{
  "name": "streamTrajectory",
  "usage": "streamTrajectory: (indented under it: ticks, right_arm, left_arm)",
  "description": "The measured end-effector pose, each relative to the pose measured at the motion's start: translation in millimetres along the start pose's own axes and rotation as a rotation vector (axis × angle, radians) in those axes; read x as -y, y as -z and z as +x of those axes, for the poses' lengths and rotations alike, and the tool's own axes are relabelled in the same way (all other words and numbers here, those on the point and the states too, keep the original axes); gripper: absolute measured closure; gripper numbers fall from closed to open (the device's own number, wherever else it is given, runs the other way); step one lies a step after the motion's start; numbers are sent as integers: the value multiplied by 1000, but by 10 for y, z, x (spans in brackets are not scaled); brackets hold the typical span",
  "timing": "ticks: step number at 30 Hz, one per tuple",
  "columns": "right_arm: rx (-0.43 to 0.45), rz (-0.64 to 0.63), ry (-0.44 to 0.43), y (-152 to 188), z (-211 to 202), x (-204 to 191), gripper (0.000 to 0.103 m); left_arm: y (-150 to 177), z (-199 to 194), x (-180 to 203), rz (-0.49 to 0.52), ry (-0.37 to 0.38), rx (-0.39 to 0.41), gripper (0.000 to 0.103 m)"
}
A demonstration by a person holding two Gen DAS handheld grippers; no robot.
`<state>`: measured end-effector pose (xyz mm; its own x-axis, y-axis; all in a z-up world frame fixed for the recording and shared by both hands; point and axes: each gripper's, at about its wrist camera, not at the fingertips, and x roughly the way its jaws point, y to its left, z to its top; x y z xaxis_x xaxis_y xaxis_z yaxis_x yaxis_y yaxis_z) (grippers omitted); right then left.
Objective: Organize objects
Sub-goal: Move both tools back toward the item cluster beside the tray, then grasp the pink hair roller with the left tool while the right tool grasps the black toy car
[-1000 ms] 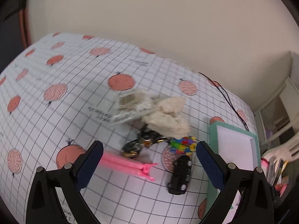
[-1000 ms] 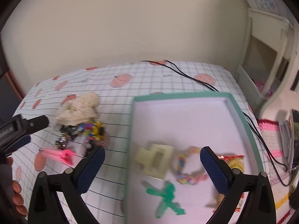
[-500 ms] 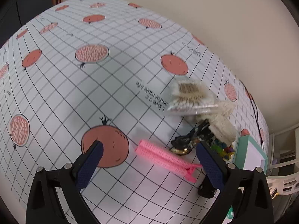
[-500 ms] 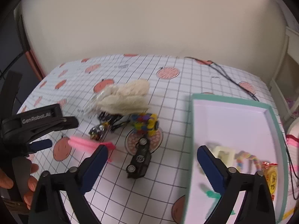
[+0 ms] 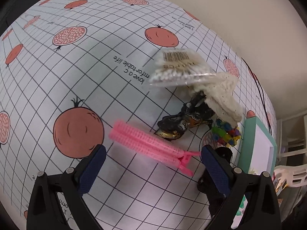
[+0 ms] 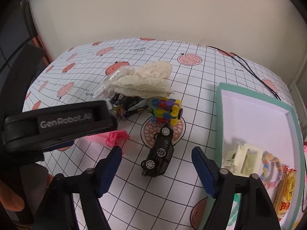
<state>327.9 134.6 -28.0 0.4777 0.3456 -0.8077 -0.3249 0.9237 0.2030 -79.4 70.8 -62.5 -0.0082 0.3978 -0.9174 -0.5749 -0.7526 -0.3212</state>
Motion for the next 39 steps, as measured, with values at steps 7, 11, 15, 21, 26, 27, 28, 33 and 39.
streamTrajectory:
  ticks: [7,11,15,21,26,27,28,33,39]
  right_arm:
    - [-27,-5,4,4,83,-11,39]
    - [-40,0,5,9,121,-8,43]
    - [-60,15,4,9,170,19,56]
    - [-71,38,-3,9,184,58,68]
    - [-77,36,-4,9,183,40,70]
    - [-77,34,-4,9,182,38,70]
    - [-78,33,-4,9,181,37,70]
    - [-82,30,-13,11,170,36,72]
    - [-87,26,-16,21,163,37,73]
  left_arm:
    - [14,79,83,31,-35,7,6]
    - [12,96,92,19,-32,12,7]
    - [17,88,96,19,-36,25,12]
    - [17,50,73,9,-57,37,23]
    - [38,46,124,30,-75,39,28]
    - [42,40,131,27,-67,37,30]
    - [46,36,138,23,-60,34,32]
    - [69,9,151,-12,-17,26,46]
    - [83,-11,141,-49,28,13,60]
